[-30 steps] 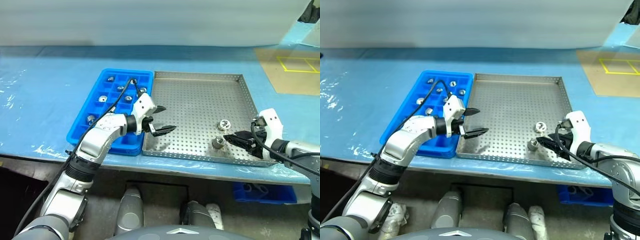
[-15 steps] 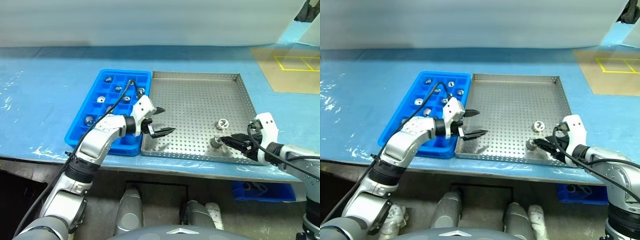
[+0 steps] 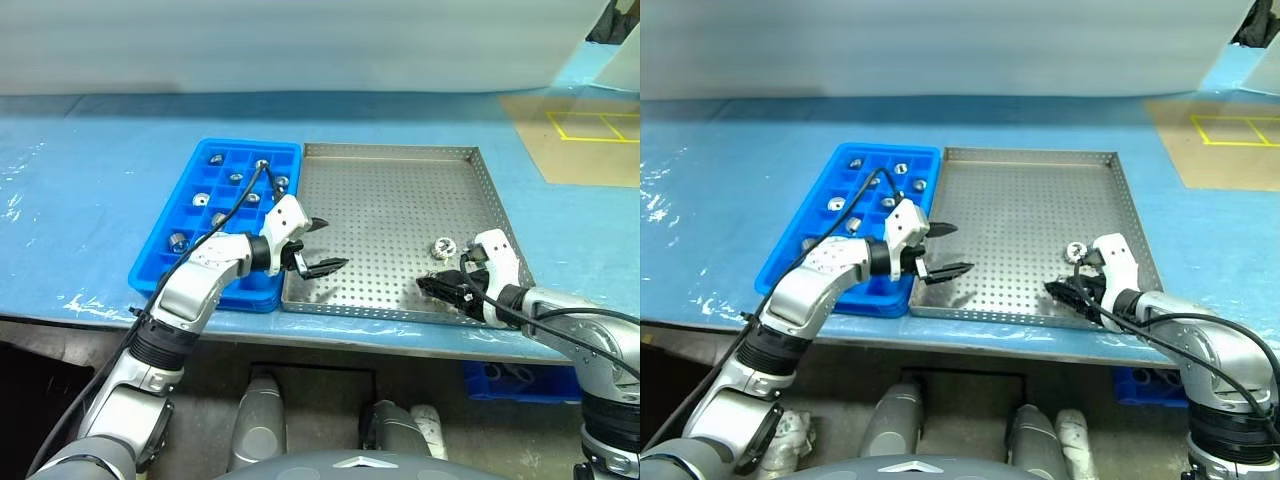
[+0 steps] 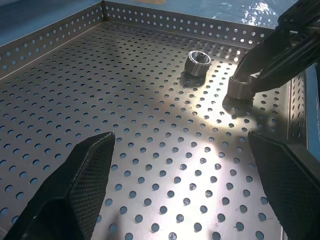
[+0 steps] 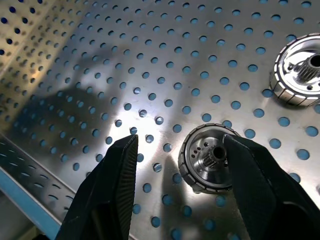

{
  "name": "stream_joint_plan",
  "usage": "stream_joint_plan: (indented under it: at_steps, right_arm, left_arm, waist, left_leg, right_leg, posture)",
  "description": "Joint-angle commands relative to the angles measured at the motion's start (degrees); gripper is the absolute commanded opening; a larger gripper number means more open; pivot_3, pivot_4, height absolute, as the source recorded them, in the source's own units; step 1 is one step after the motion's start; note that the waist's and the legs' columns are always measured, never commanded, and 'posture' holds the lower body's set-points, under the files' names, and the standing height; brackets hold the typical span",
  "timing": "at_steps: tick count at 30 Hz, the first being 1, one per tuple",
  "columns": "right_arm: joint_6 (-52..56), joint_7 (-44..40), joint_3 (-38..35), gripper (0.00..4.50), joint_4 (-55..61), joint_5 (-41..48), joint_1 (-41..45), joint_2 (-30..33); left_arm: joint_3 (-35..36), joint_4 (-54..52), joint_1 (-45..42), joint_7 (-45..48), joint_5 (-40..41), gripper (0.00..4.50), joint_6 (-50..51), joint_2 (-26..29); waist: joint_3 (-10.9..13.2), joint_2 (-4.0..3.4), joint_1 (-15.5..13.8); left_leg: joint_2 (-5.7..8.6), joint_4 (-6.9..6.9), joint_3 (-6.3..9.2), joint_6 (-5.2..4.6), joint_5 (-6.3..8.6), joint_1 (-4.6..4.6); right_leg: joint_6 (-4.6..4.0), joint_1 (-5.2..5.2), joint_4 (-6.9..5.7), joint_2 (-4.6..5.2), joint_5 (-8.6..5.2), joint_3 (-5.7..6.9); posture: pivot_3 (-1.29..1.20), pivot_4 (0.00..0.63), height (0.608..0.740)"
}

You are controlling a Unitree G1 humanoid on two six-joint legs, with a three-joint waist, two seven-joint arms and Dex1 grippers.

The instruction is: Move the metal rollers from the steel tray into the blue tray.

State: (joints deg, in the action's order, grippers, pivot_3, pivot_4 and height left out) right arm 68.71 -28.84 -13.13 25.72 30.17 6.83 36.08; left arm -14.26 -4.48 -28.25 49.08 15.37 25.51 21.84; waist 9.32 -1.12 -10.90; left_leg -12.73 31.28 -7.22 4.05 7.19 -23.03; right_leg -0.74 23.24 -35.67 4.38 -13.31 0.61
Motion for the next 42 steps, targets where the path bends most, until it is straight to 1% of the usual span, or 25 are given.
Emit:
stream_joint_plan:
  at_steps: [1,4,5,11,13,17,19,21,24,26,28,30,32,36,42]
  right_arm:
    - [-2.9,0.5,3.7,1.81,-1.7,-2.6,-1.4,1.1]
    - [-5.0,0.4,5.0,0.74,-2.4,-3.6,-1.7,1.9]
    - [-5.5,0.3,5.2,0.70,-2.7,-3.8,-1.8,2.1]
    - [-8.6,0.2,7.0,0.70,-3.9,-5.3,-1.7,3.6]
    - [-8.3,0.6,5.5,0.70,-3.4,-3.8,-0.1,2.4]
    - [-6.6,-0.6,2.4,0.70,-1.9,1.8,6.4,-1.0]
    - [-5.6,-0.7,3.1,0.70,-2.5,3.2,10.1,-2.3]
    - [-4.9,-0.5,4.0,0.70,-3.8,4.3,14.3,-4.0]
    - [-4.9,-0.3,6.5,0.70,-7.3,3.8,20.5,-6.4]
    - [-5.5,-0.6,8.0,0.70,-9.6,3.2,23.2,-7.4]
    - [-7.5,-1.4,10.8,0.70,-14.1,2.4,27.8,-10.3]
    - [-9.5,-2.3,14.0,0.70,-18.8,1.0,31.8,-13.3]
    - [-11.7,-2.7,16.3,0.70,-23.4,-0.8,34.7,-15.7]
    - [-17.4,-3.6,19.2,0.70,-32.4,-4.4,39.7,-19.9]
    - [-23.3,-6.7,21.4,0.70,-40.9,-8.1,43.9,-22.9]
  left_arm:
    - [0.4,-2.9,0.0,-0.3,0.0,4.50,-0.3,0.1]
    - [0.6,-3.6,0.4,-0.5,0.1,4.50,0.0,0.3]
    - [0.6,-3.8,0.5,-0.6,0.1,4.50,0.1,0.4]
    - [0.7,-4.3,0.8,-1.0,0.1,4.50,0.3,0.4]
    - [0.9,-4.4,0.8,-1.3,0.1,4.50,0.5,0.5]
    - [2.1,-5.5,1.6,-2.4,0.5,4.50,1.3,0.8]
    - [3.2,-6.6,2.5,-3.5,0.3,4.50,0.7,1.1]
    - [5.6,-8.1,3.3,-5.5,1.0,4.50,0.7,0.9]
    - [8.2,-11.4,5.3,-7.7,1.6,4.50,1.6,1.5]
    - [8.9,-13.1,6.5,-8.6,1.8,4.50,2.3,1.8]
    - [10.1,-16.8,9.7,-10.1,2.4,4.50,3.9,2.4]
    - [11.1,-20.6,13.2,-11.5,2.4,4.50,4.7,3.0]
    - [12.3,-23.5,15.5,-12.9,2.9,4.50,5.9,3.3]
    - [14.0,-29.1,20.0,-15.2,3.3,4.50,8.4,4.5]
    - [14.9,-34.7,24.1,-18.8,3.2,4.50,11.2,5.7]
  waist:
    - [0.0,0.06,0.0]
    - [-0.1,0.16,0.1]
    - [-0.1,0.18,0.1]
    - [-0.1,0.24,0.2]
    - [-0.1,0.24,0.2]
    - [-0.1,0.22,0.5]
    - [-0.1,0.22,0.6]
    - [-0.1,0.21,0.6]
    - [-0.1,0.21,0.1]
    - [-0.1,0.21,-0.6]
    - [-0.1,0.21,-1.2]
    - [-0.1,0.21,-1.1]
    - [-0.1,0.21,-1.7]
    - [-0.1,0.21,-4.5]
    - [-0.1,0.21,-9.5]
  left_leg:
    - [0.00,0.01,0.00,0.00,0.00,0.01]
    - [0.00,0.01,0.00,0.00,0.00,0.07]
    - [0.00,0.00,0.00,0.00,0.00,0.10]
    - [0.00,0.00,0.00,-0.06,0.03,0.21]
    - [0.00,0.00,0.00,-0.07,0.04,0.21]
    - [0.01,-0.03,0.00,-0.08,0.04,0.08]
    - [0.00,-0.03,0.01,-0.01,-0.01,-0.02]
    - [-0.01,-0.06,0.01,-0.01,-0.02,-0.09]
    - [-0.03,-0.12,0.05,-0.02,-0.01,-0.19]
    - [-0.05,-0.16,0.08,-0.04,0.00,-0.24]
    - [-0.05,-0.19,0.10,-0.05,0.01,-0.28]
    - [-0.06,-0.19,0.13,-0.06,0.03,-0.35]
    - [-0.09,-0.19,0.19,-0.02,0.00,-0.62]
    - [-0.14,-0.15,0.24,0.03,-0.04,-0.93]
    - [-0.15,-0.17,0.26,0.01,-0.02,-1.00]
  right_leg:
    - [0.01,-0.02,0.00,0.01,-0.01,0.00]
    - [0.24,-0.06,0.00,0.01,-0.14,0.00]
    - [0.32,-0.08,0.00,0.01,-0.18,0.00]
    - [0.37,-0.19,0.00,0.02,-0.20,0.00]
    - [0.37,-0.20,0.00,0.03,-0.20,0.01]
    - [0.35,-0.04,-0.02,0.03,-0.19,0.01]
    - [0.01,0.08,-0.03,0.01,0.01,0.03]
    - [-0.06,0.15,-0.02,0.00,0.03,0.05]
    - [-0.17,0.19,0.02,0.01,-0.03,0.21]
    - [-0.21,0.19,0.04,0.02,-0.07,0.32]
    - [-0.22,0.19,0.11,0.03,-0.09,0.39]
    - [-0.22,0.26,0.12,0.03,-0.09,0.43]
    - [-0.24,0.52,0.07,0.03,-0.10,0.52]
    - [-0.27,0.80,-0.02,0.03,-0.11,0.64]
    - [-0.26,0.90,0.00,0.02,-0.12,0.60]
  posture:
    - [0.17,0.150,0.740]
    - [0.17,0.150,0.740]
    - [0.17,0.150,0.740]
    - [0.18,0.150,0.740]
    - [0.19,0.150,0.740]
    - [0.23,0.150,0.740]
    - [0.26,0.150,0.740]
    - [0.30,0.150,0.740]
    - [0.35,0.150,0.740]
    - [0.40,0.150,0.740]
    - [0.46,0.150,0.740]
    - [0.49,0.150,0.740]
    - [0.54,0.150,0.740]
    - [0.63,0.150,0.740]
    - [0.70,0.150,0.740]
